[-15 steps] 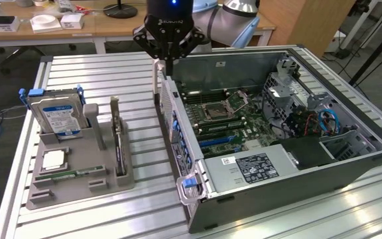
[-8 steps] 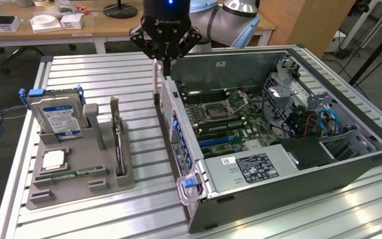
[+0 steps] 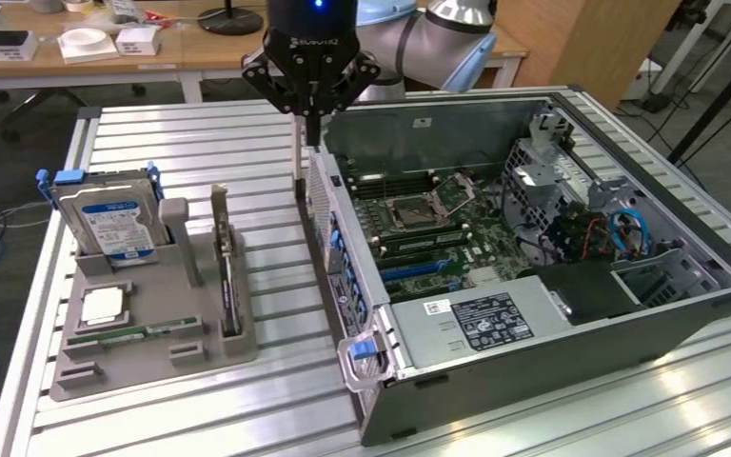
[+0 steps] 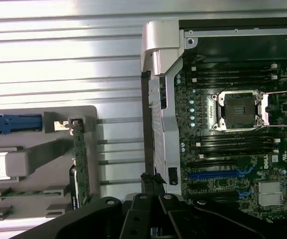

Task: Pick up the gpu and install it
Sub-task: 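Reach for the gpu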

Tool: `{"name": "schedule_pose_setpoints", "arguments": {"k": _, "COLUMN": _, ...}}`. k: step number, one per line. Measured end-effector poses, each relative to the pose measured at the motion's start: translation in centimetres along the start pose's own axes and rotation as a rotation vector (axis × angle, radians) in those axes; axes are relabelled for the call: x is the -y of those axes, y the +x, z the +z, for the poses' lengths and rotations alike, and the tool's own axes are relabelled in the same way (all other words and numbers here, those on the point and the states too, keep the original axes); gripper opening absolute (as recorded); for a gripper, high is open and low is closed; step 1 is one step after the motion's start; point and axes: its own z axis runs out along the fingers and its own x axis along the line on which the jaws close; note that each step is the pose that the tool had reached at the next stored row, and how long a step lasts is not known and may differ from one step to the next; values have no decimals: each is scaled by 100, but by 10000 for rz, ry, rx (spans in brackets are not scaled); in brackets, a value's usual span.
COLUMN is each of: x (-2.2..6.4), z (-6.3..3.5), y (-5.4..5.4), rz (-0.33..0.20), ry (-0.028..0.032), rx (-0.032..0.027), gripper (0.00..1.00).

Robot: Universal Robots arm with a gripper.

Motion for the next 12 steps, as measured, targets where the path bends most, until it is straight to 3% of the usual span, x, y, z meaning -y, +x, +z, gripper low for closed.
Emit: {"name": "schedule_pose_setpoints", "arguments": {"k": 12, "x": 8, "z": -3, "y": 105, "rz": 1, "ry": 0, "rx": 0, "gripper": 11}}
